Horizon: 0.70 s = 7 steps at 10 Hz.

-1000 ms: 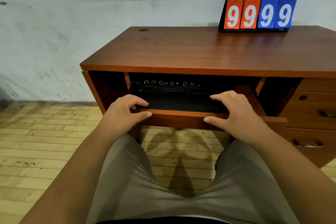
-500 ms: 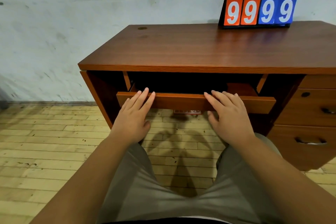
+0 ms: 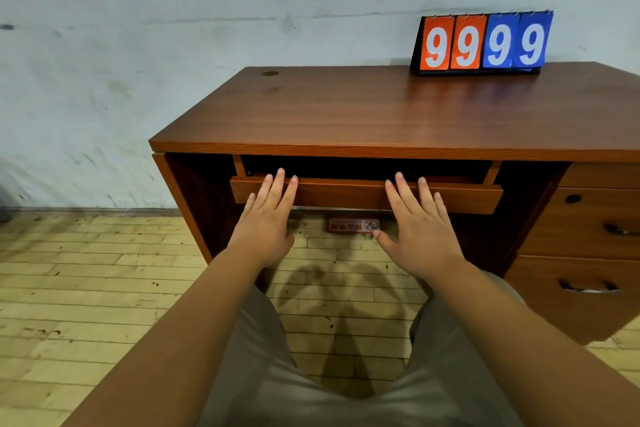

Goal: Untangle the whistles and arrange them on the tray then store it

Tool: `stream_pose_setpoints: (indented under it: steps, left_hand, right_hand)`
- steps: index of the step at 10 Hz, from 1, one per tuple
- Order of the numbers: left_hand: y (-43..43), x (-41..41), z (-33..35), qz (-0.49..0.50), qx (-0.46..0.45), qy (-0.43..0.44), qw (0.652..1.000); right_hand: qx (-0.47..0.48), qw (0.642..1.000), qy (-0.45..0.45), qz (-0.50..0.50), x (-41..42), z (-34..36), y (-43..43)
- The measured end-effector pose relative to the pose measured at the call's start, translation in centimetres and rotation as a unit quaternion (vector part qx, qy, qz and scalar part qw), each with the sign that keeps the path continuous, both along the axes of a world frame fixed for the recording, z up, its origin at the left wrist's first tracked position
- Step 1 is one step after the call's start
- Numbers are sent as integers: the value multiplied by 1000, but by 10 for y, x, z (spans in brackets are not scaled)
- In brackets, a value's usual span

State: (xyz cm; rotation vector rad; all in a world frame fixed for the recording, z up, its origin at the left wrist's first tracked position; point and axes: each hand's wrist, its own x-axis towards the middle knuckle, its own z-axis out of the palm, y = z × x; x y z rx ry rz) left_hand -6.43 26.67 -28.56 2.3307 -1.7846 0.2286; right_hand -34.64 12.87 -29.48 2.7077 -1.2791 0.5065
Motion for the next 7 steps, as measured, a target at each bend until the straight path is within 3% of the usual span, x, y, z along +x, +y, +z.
stream_pose_setpoints:
  steps: [2, 4, 6, 7]
  left_hand:
    - [-3, 2, 16, -15, 21, 41, 999]
    - [7, -14, 71, -60, -34, 124, 990]
    - [3, -29, 160, -35, -154, 249, 955]
    - [-18, -29, 198, -36, -180, 329, 926]
  right_hand:
    - [44, 999, 2, 21, -1, 18, -1]
    - [122, 983, -106, 90, 1, 87, 20]
    - [197, 949, -231, 89, 7, 190, 8]
    - [303, 895, -313, 95, 13, 231, -14]
